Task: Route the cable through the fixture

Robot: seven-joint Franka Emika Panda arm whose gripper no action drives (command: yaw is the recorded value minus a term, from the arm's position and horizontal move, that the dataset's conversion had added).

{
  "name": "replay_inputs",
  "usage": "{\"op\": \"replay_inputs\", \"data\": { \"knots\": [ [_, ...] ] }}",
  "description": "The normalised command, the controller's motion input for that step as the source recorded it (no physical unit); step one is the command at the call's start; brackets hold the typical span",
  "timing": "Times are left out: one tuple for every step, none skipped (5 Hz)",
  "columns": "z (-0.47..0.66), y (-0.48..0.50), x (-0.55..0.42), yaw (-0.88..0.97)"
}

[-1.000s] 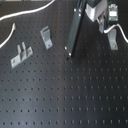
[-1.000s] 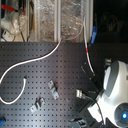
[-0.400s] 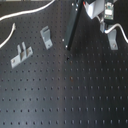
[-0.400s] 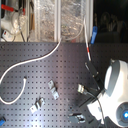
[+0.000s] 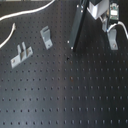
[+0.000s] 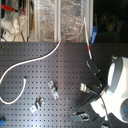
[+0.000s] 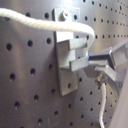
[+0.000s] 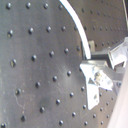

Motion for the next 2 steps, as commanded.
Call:
{"op": "replay_inputs", "data": {
  "knots": [
    [0.00, -0.008, -0.010, 0.00],
    [0.00, -0.061, -0.083, -0.03]
  ]
}}
